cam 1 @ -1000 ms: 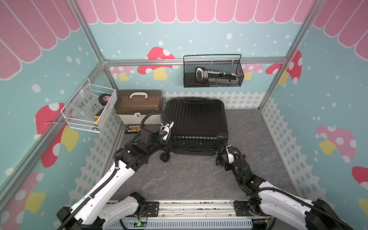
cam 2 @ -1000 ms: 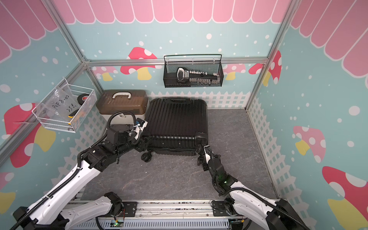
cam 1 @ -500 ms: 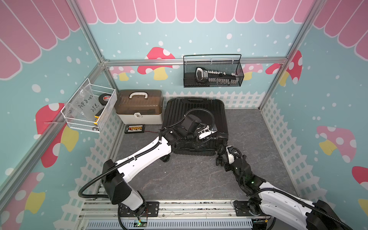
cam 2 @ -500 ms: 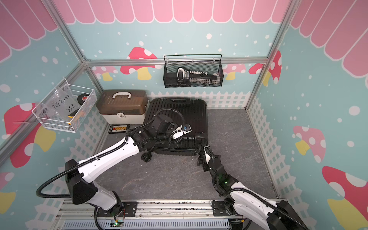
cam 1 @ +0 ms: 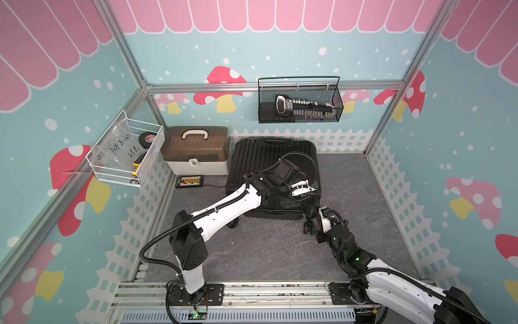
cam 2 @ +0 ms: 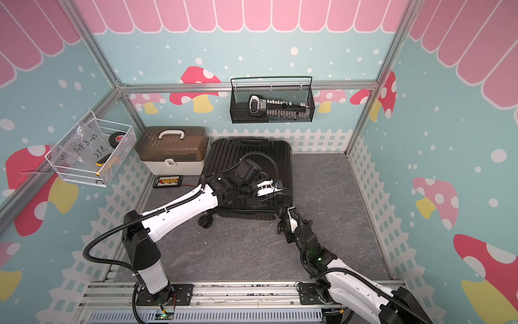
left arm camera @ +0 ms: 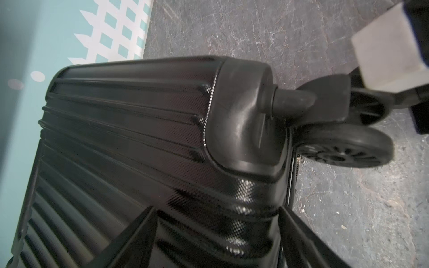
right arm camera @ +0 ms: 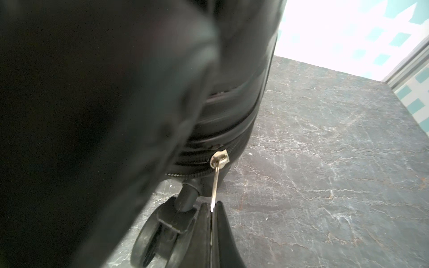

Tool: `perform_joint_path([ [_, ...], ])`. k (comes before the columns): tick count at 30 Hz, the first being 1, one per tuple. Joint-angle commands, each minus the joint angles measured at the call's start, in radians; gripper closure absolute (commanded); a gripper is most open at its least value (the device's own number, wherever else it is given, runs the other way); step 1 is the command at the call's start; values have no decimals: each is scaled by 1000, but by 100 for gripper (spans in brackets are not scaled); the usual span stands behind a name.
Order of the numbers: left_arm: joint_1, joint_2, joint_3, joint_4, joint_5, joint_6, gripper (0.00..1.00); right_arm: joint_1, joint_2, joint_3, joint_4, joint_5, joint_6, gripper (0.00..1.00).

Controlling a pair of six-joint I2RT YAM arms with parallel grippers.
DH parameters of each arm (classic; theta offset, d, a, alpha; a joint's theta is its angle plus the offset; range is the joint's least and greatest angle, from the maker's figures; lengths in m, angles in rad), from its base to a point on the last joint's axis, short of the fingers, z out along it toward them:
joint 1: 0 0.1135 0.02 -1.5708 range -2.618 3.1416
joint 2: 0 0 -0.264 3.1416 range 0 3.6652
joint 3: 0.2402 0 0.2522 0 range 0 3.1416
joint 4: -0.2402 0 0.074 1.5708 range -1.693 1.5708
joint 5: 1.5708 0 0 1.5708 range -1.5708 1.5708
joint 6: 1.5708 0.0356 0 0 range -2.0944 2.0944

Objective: Close the suitcase zippers
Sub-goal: Zip the zipper on the suitcase.

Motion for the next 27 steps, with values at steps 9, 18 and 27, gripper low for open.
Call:
perform_joint_path([
  [9, -2, 106, 73, 41, -127, -14, 18, 7, -90, -32, -11, -204, -16, 100],
  [18, -1, 131, 78, 45, -94, -27, 18, 7, -59, -24, 25, -317, -50, 100],
  [27, -2, 110, 88, 46, -22, -38, 18, 8, -30, -13, 29, -294, -37, 100],
])
